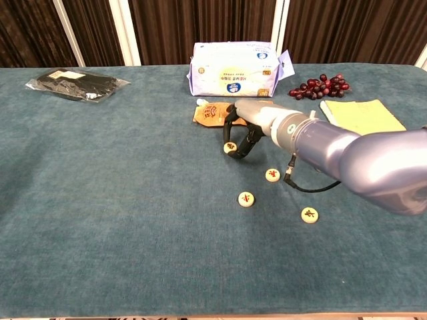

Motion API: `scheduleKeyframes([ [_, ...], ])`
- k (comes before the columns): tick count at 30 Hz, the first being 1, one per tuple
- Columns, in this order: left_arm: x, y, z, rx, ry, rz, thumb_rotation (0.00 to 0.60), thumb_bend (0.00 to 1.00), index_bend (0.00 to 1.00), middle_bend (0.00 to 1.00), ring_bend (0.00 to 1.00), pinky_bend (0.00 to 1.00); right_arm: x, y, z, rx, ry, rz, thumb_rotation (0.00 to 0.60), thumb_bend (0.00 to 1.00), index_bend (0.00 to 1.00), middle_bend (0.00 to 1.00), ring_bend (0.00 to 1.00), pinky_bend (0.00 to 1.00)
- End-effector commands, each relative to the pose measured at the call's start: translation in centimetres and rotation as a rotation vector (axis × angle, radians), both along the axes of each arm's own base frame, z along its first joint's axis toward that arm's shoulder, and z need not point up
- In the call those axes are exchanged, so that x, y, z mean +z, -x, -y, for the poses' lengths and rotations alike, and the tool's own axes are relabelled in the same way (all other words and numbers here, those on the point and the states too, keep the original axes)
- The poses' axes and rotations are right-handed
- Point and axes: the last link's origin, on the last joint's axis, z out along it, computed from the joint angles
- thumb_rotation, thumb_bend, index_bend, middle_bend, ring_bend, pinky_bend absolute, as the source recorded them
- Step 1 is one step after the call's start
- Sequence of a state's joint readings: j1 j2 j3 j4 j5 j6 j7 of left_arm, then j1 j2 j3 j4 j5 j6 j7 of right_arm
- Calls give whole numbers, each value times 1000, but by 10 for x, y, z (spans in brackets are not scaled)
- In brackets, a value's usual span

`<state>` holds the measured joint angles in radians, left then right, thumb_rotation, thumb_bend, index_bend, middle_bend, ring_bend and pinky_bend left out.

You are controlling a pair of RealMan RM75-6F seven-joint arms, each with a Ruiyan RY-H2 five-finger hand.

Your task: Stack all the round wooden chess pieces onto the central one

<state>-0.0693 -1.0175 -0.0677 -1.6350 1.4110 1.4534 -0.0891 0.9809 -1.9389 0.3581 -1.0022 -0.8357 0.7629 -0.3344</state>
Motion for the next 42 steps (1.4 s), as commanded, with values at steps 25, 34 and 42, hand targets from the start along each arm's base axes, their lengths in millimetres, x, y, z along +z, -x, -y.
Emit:
scheduleKeyframes([
  [25,1,-2,1,0,-3,-2,600,490,161,0,0,0,48,43,-53,52,-12,-42,600,408,538,0,0,0],
  [34,1,-1,0,3,-4,-1,600,490,161,0,0,0,43,56,-56,23,-28,-49,600,408,538,0,0,0],
  [42,1,-1,0,4,-4,-2,600,490,161,0,0,0,40,57,-55,21,-35,-50,600,408,538,0,0,0],
])
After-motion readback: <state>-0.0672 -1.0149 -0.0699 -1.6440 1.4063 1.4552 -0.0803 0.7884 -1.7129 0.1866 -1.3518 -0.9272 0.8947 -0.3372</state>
